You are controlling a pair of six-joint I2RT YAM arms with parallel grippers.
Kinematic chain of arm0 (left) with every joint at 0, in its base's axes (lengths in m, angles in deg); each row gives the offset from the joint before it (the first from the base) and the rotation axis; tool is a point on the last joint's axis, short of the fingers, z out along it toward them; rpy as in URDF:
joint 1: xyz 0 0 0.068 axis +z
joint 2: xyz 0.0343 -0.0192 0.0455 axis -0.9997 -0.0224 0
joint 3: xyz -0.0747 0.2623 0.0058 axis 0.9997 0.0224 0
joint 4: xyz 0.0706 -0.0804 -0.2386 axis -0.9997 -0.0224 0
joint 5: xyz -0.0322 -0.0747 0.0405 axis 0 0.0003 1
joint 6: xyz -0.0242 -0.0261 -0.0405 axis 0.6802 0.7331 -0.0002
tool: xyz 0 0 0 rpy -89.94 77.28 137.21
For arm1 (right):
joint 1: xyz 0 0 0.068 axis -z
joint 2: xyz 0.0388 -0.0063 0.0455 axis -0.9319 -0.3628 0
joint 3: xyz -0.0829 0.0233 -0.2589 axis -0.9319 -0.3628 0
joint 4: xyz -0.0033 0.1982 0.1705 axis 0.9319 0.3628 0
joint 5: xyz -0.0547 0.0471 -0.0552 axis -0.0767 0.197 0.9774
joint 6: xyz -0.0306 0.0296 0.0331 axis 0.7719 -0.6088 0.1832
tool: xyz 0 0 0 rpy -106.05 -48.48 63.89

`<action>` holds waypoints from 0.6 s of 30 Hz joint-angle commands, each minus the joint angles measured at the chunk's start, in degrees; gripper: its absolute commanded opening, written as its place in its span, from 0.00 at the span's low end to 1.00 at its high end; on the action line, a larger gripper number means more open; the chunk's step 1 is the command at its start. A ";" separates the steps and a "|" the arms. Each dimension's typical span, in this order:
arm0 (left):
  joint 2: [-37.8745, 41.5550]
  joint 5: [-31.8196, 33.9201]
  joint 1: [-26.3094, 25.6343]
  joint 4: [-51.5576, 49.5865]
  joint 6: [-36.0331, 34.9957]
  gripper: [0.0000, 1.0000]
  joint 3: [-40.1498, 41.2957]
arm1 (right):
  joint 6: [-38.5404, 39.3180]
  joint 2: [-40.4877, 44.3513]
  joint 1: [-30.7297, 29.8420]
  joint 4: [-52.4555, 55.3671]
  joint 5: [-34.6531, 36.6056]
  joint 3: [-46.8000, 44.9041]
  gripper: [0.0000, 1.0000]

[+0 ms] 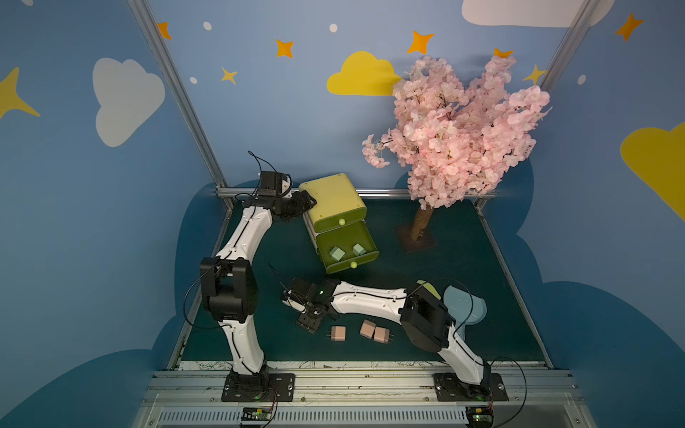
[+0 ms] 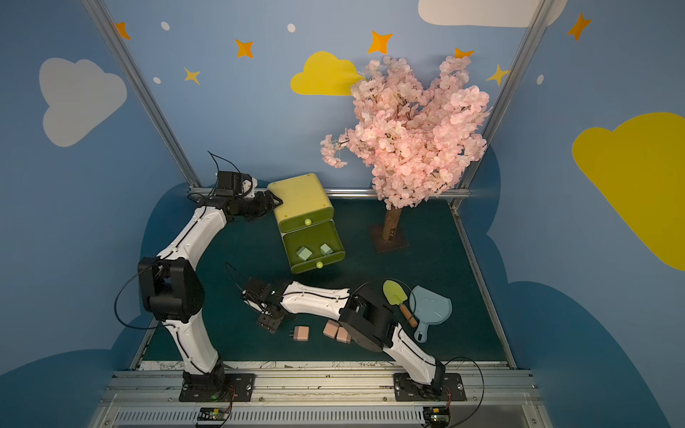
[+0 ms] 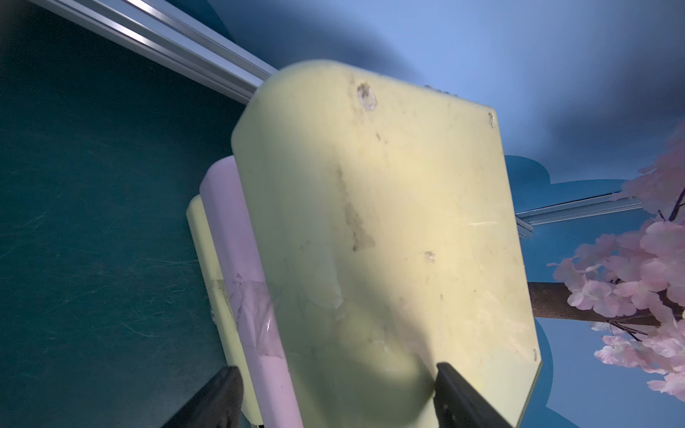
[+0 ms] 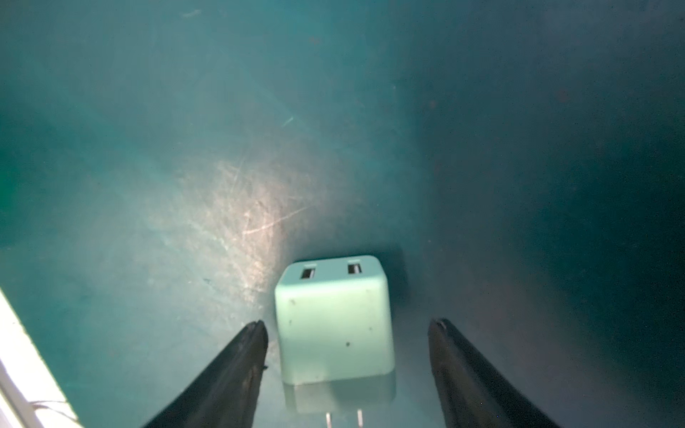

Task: Place the plugs into the drawer by color
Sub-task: Pick up the plug from the center of the board.

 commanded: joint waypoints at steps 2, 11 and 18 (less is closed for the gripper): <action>1.34 0.45 -0.15 -1.66 -0.07 0.82 0.93 | -0.82 -1.12 -0.06 0.87 -0.86 0.02 0.70; 1.29 0.49 -0.18 -1.66 -0.15 0.82 0.84 | -1.13 -0.76 -0.13 0.21 -1.17 -0.81 0.59; 1.26 0.44 -0.23 -1.66 -0.14 0.82 0.93 | -1.54 0.01 -0.23 -0.74 -1.35 -2.93 0.65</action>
